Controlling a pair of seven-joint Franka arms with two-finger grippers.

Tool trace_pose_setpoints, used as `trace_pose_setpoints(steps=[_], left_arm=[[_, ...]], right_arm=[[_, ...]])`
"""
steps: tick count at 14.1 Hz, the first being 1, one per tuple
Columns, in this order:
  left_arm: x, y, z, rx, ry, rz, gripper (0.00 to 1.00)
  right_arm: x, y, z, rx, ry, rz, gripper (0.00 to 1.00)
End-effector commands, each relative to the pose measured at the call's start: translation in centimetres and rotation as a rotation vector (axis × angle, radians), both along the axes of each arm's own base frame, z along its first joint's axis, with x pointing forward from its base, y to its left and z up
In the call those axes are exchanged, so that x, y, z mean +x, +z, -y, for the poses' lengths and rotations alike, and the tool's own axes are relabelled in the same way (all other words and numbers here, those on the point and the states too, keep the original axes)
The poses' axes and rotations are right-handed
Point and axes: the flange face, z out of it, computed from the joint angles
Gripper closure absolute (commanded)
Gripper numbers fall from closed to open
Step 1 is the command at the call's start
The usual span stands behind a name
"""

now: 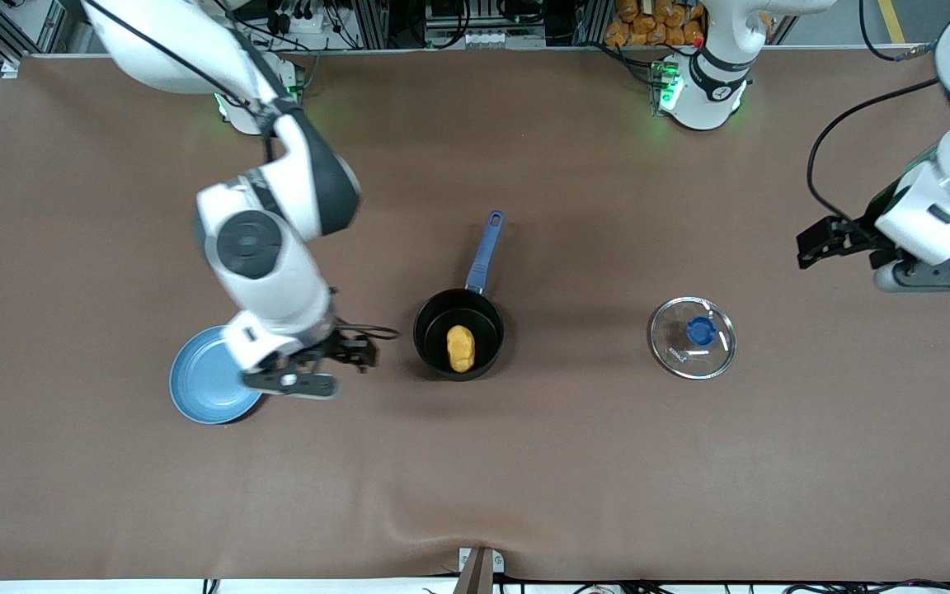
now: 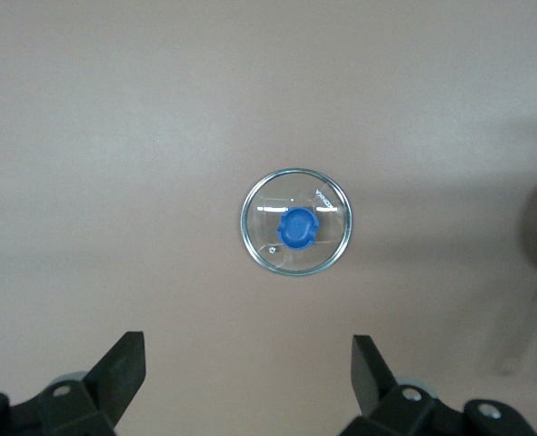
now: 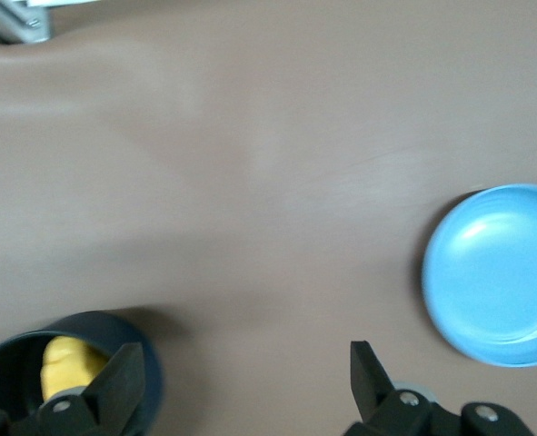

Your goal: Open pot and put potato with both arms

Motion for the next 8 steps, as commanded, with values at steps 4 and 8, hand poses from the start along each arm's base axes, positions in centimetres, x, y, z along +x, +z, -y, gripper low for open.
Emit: trace_pose_setpoints(steps=[4, 8], left_arm=[[-2.3, 3.4, -3.9, -0.053, 0.071, 0.01, 0.0], [-2.8, 3.1, -5.7, -0.057, 0.049, 0.012, 0.0]], right_arm=[[0.4, 6.6, 15.1, 0.033, 0.061, -0.087, 0.0], [-1.0, 9.9, 23.7, 0.031, 0.093, -0.109, 0.0]])
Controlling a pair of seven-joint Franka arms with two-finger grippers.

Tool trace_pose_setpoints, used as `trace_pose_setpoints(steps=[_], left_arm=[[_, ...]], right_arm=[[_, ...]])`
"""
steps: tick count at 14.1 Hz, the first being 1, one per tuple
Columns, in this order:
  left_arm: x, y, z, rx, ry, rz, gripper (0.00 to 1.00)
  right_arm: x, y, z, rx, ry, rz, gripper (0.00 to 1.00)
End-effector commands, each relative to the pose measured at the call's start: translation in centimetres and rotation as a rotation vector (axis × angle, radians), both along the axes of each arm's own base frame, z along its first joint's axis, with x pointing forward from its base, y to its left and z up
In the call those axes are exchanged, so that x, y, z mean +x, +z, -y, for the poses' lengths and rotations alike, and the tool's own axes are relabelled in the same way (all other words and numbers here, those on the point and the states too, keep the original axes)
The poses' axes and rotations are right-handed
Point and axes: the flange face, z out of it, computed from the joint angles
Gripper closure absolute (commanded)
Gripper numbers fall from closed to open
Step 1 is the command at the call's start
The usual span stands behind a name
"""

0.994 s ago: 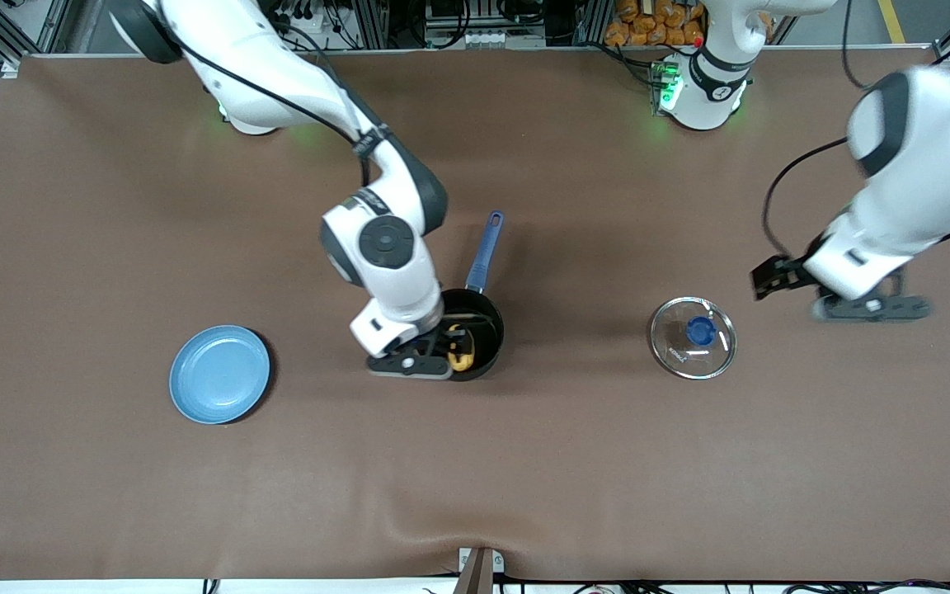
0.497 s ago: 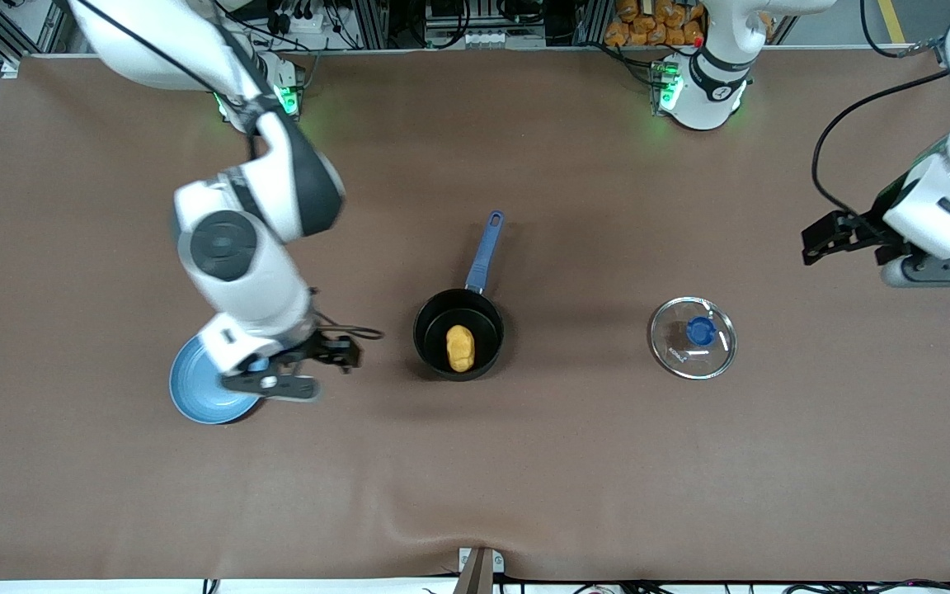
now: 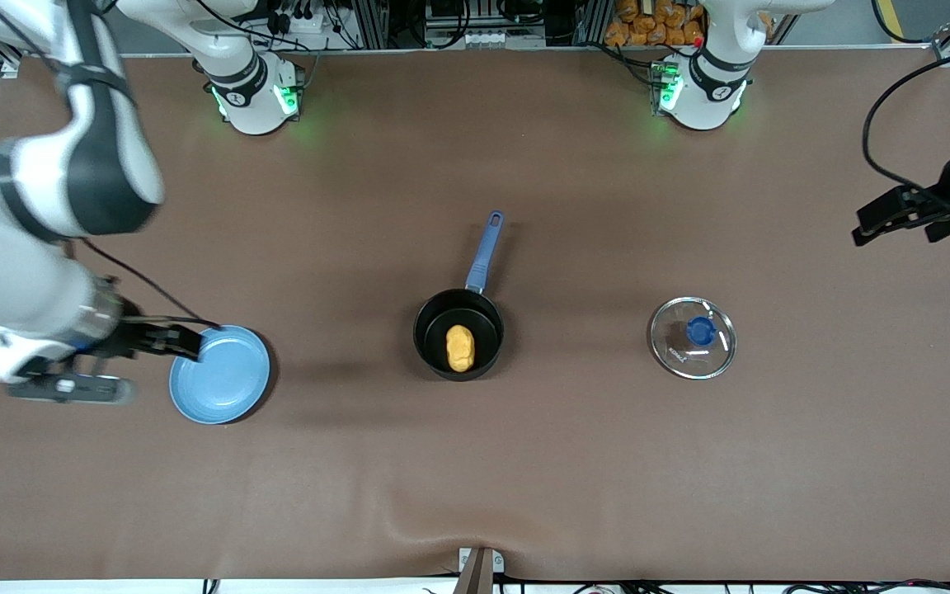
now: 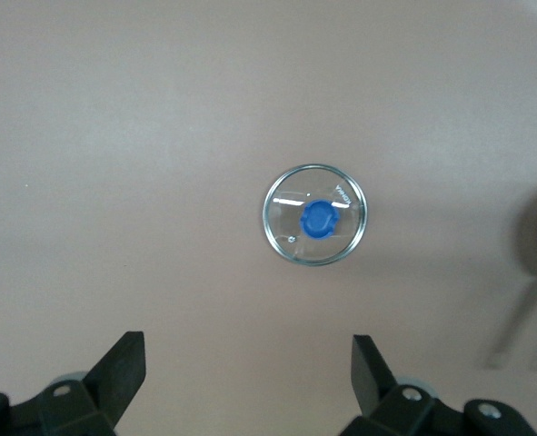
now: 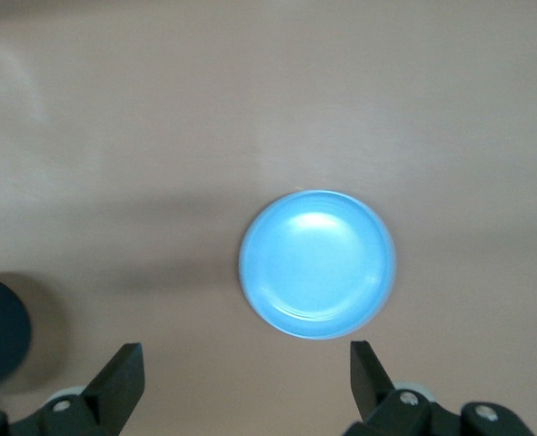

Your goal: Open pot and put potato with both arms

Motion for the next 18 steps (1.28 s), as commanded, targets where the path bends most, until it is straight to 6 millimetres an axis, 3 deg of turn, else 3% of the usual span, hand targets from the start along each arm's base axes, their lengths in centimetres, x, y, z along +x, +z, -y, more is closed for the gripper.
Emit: trace_pose_setpoints(steps=[1, 3, 7, 12, 18], left_arm=[[-1.0, 0.5, 0.6, -0.017, -0.02, 0.01, 0.0], [-0.9, 0.4, 0.6, -0.016, -0.014, 0.01, 0.0], [-0.8, 0.3, 0.6, -0.016, -0.011, 0.011, 0.0], [-0.8, 0.5, 0.6, -0.016, -0.011, 0.014, 0.0], [-0.8, 0.6, 0.6, -0.018, -0.01, 0.016, 0.0]], right_arm=[[-2.7, 1.8, 4.2, 0.017, 0.038, -0.009, 0.0], [-4.8, 3.0, 5.9, 0.009, 0.042, 0.012, 0.0], [-9.2, 4.4, 7.3, -0.005, 0.02, 0.076, 0.0], [-10.9, 6.1, 7.0, 0.017, 0.014, 0.108, 0.0], [-13.8, 9.7, 7.2, 0.009, 0.024, 0.107, 0.0]])
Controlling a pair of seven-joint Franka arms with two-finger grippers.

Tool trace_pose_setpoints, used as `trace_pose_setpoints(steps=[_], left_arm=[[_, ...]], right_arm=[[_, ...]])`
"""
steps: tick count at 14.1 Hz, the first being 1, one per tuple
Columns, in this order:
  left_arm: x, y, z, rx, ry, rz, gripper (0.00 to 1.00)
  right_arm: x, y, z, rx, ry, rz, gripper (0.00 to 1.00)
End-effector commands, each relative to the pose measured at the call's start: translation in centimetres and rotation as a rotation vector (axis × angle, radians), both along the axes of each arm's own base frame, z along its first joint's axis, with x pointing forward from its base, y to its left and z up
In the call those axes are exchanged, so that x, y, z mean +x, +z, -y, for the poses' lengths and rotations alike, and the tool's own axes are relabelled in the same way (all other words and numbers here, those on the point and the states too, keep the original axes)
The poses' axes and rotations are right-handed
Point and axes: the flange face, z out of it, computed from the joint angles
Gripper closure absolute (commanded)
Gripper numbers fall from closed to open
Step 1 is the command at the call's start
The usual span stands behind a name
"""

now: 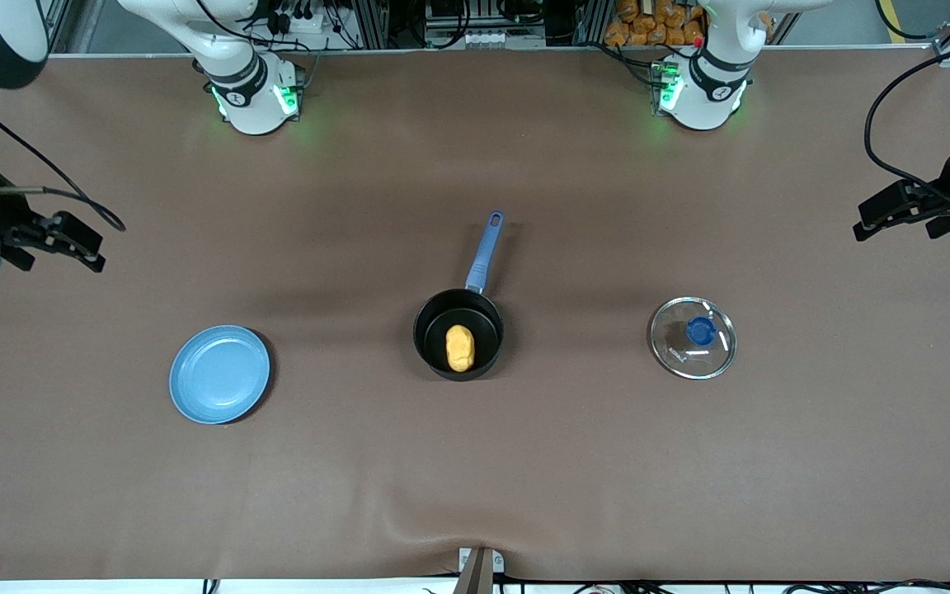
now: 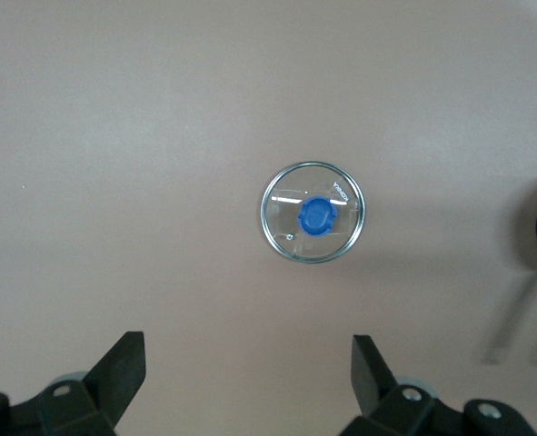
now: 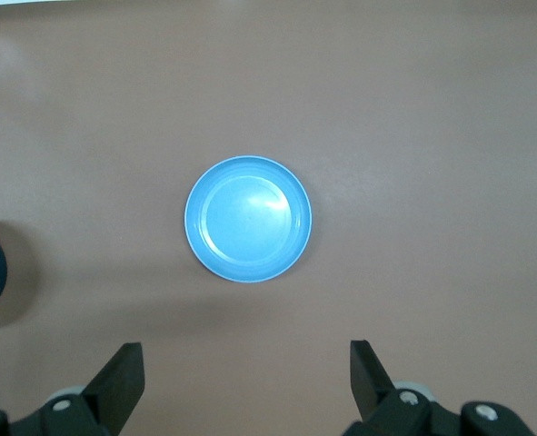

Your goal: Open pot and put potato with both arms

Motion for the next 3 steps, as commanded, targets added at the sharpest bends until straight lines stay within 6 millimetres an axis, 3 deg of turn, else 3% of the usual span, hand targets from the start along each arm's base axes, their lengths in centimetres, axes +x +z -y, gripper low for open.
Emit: trace_pose_setpoints(steps=[1, 3], left_arm=[[-0.54, 0.5, 0.06, -0.015, 0.003, 0.01, 0.0], [-0.52, 0.52, 0.16, -0.017, 0.003, 0.012, 0.0]], right_arm=[[-2.43, 1.62, 0.72, 0.007, 0.002, 0.001, 0.0], [-3.02, 2.28, 0.68, 0.006, 0.002, 0.001, 0.0]])
